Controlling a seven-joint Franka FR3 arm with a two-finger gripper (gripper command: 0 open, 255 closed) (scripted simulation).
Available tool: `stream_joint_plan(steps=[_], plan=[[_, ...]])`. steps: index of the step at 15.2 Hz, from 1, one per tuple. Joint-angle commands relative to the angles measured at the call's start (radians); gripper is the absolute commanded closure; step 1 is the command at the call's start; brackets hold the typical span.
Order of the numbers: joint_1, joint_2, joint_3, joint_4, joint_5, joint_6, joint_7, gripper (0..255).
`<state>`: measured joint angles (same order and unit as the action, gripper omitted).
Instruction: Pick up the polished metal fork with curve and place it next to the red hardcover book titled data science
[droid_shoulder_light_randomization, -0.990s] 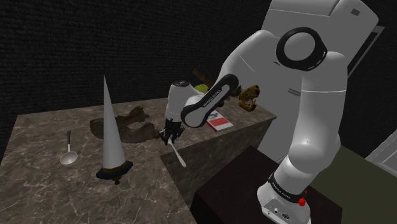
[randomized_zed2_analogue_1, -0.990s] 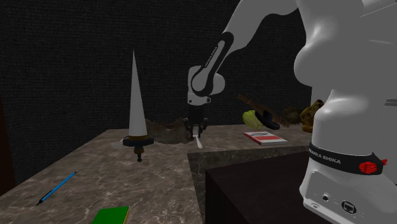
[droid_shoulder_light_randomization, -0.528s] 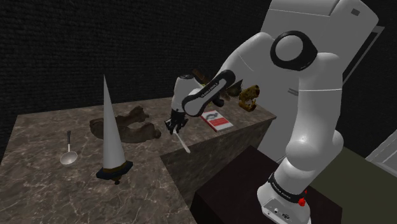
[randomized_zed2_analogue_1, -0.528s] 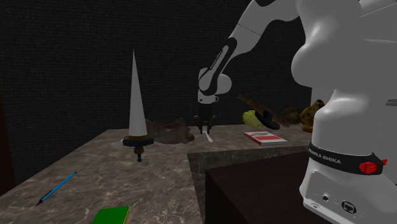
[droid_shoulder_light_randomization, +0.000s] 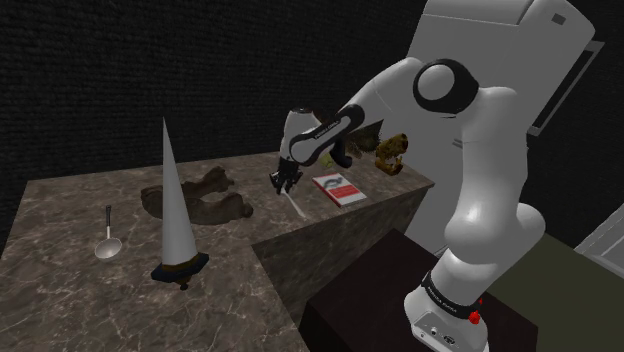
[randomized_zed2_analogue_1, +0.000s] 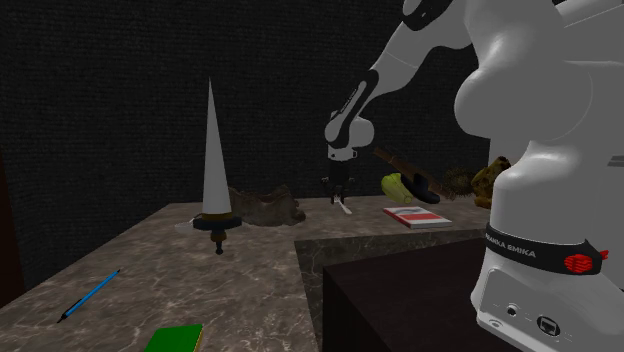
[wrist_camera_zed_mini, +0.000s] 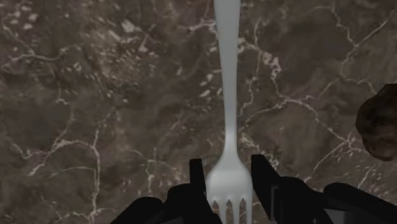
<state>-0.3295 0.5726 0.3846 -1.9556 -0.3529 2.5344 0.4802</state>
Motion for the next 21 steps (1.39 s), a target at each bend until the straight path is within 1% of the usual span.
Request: stream_joint_plan(steps=[1, 6, 10, 14, 17, 21], plan=[[-0.023, 0.032, -0.006, 0.056, 0.004, -0.025, -0.044, 255], [-0.069, 0.126, -0.020, 0.227, 0.014, -0.101, -0.147, 255], [-0.094, 0.217, -0.031, 0.395, 0.023, -0.176, -0.226, 255], [-0.106, 0.329, -0.043, 0.605, 0.031, -0.270, -0.305, 255], [-0.103, 0.441, -0.052, 0.815, 0.039, -0.364, -0.368, 255], [-0.098, 0.476, -0.059, 0.826, 0.033, -0.337, -0.367, 255]])
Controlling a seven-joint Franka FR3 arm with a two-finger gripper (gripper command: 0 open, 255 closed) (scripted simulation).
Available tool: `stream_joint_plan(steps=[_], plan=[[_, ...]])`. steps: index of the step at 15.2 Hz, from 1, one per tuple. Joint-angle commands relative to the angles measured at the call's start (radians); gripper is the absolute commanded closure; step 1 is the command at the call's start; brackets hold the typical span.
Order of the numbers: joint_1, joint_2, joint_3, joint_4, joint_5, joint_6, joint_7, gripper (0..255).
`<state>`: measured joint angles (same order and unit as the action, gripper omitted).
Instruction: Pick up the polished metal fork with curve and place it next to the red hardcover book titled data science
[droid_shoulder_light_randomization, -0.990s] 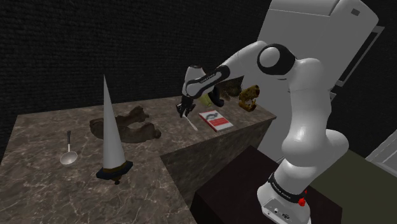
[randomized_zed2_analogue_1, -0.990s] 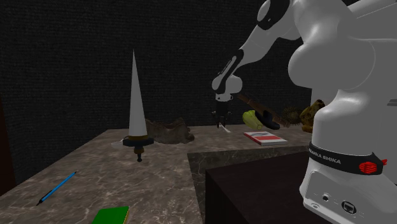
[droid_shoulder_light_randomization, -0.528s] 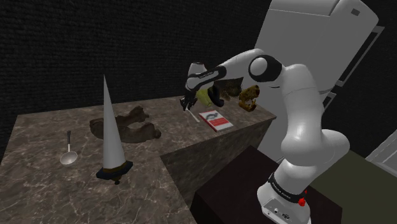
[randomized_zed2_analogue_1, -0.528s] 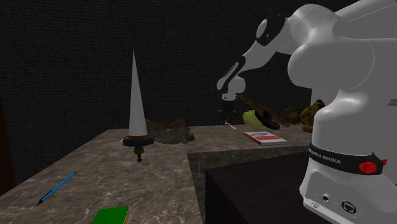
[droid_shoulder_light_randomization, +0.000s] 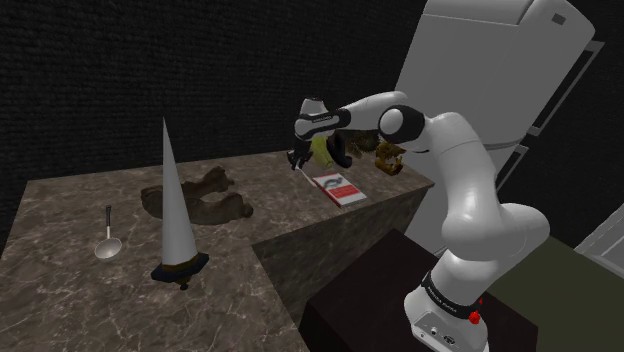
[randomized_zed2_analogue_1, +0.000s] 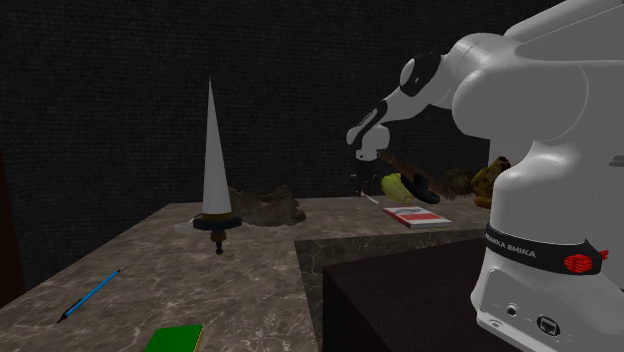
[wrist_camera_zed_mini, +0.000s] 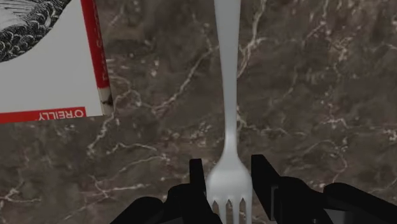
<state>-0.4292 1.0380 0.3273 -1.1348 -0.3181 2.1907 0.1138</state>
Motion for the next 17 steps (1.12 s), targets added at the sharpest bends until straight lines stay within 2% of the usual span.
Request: stream_joint_plan(steps=[1, 11, 17], plan=[[0.003, 0.020, -0.004, 0.008, -0.003, 0.013, 0.000, 255], [0.018, 0.121, -0.020, 0.060, -0.014, 0.063, -0.001, 255], [0.018, 0.122, -0.020, 0.061, -0.014, 0.063, -0.001, 255]])
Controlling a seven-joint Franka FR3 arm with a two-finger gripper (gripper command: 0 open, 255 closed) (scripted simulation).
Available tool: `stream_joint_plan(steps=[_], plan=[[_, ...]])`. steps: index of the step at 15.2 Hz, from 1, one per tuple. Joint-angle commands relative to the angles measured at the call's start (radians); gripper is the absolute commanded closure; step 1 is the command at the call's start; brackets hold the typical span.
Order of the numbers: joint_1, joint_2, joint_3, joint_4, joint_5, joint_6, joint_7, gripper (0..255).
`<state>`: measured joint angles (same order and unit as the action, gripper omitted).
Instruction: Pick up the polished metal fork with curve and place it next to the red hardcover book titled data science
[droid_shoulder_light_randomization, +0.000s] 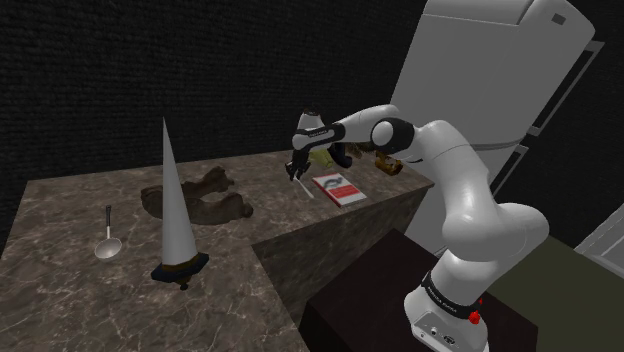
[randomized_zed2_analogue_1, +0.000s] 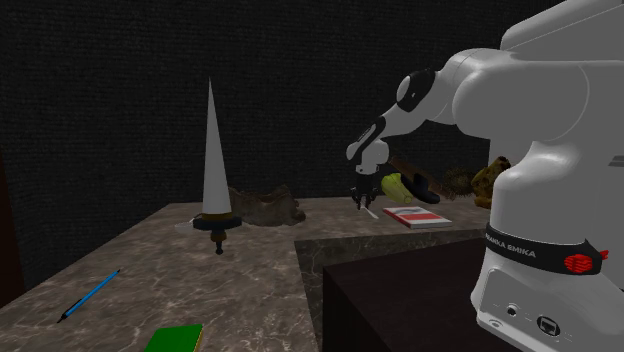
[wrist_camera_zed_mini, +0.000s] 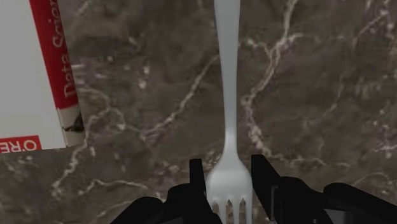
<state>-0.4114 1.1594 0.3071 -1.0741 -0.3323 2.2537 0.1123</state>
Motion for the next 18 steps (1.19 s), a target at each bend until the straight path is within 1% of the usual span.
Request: stream_joint_plan(steps=[1, 2, 3, 8, 12, 18], plan=[[0.000, 0.000, 0.000, 0.000, 0.000, 0.000, 0.000, 255], [0.000, 0.000, 0.000, 0.000, 0.000, 0.000, 0.000, 255], [0.000, 0.000, 0.000, 0.000, 0.000, 0.000, 0.000, 0], [0.000, 0.000, 0.000, 0.000, 0.000, 0.000, 0.000, 0], [-0.021, -0.113, 0.017, -0.079, 0.010, -0.037, 0.003, 0], [-0.021, -0.113, 0.017, -0.079, 0.010, -0.037, 0.003, 0]])
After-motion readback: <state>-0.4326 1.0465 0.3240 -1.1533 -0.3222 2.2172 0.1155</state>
